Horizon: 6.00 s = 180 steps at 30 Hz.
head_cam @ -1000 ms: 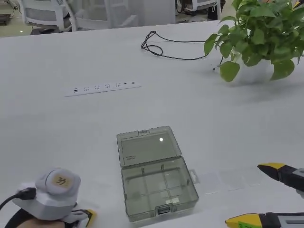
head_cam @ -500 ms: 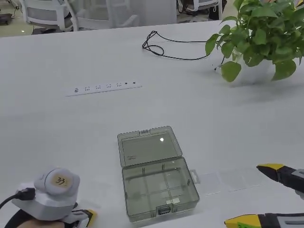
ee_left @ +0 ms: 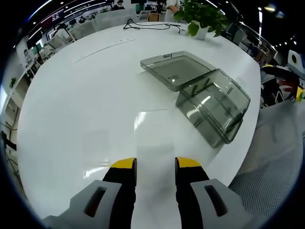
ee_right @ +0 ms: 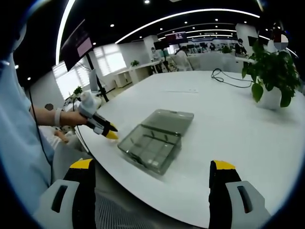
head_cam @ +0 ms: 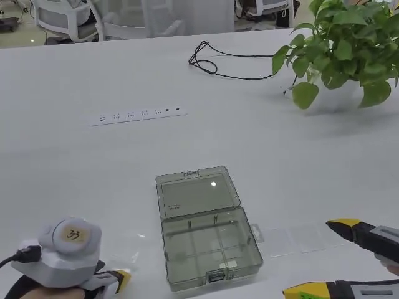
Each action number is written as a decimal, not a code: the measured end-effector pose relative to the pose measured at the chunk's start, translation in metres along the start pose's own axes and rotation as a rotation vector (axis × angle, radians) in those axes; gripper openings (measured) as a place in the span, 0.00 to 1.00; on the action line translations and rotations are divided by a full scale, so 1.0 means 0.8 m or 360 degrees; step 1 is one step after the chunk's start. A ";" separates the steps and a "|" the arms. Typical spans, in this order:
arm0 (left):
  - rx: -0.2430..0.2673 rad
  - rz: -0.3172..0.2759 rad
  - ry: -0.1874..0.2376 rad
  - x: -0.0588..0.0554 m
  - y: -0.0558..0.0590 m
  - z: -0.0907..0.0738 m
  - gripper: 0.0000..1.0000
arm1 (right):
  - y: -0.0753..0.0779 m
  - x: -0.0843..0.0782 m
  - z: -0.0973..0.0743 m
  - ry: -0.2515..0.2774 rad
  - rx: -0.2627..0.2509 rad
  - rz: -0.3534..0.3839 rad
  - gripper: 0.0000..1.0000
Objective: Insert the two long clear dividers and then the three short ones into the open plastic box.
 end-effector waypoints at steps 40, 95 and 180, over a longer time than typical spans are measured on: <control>-0.0239 -0.0130 0.0497 0.113 0.102 -0.031 0.30 | -0.032 0.066 0.127 0.0250 0.0124 0.0462 0.61; -0.0385 -0.0105 0.0667 0.129 0.130 -0.031 0.37 | -0.046 0.071 0.167 -0.0023 0.0125 0.0601 0.02; -0.0465 0.0266 0.0570 0.039 0.093 -0.020 0.96 | 0.033 -0.003 0.173 -0.1374 -0.0487 0.0697 0.02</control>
Point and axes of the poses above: the centre of the closed fingertips' face, and the gripper's own axes: z roughly forward along the fingers, y roughly to its right, x roughly out of its top, the point moved 3 cm from there along -z, roughly backward along the fingers, and after that the axes turned 9 degrees about y, right-handed, at the moved point
